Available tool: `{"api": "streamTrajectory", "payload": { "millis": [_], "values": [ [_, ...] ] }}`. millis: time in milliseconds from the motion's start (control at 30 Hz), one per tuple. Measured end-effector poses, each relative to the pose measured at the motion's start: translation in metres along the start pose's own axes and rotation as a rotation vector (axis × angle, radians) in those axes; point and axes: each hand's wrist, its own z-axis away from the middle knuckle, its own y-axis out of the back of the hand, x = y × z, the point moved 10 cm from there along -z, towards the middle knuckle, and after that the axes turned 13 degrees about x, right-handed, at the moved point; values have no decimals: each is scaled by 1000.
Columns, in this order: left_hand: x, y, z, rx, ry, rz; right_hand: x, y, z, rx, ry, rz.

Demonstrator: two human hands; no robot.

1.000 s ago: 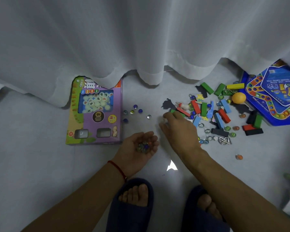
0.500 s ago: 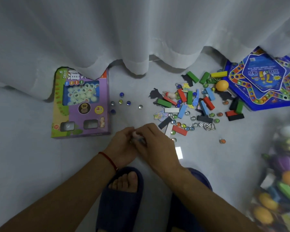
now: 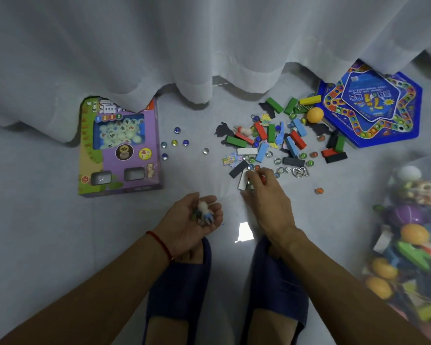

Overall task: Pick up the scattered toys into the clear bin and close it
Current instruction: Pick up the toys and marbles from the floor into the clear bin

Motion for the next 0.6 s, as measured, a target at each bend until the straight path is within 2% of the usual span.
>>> {"api": "streamTrajectory", "payload": {
  "millis": [433, 600],
  "values": [
    [-10, -1, 0, -23, 1, -34, 11, -7, -12, -5, 84, -60],
    [-14, -14, 7, -36, 9, -22, 21, 2, -11, 49, -20, -120]
  ]
}}
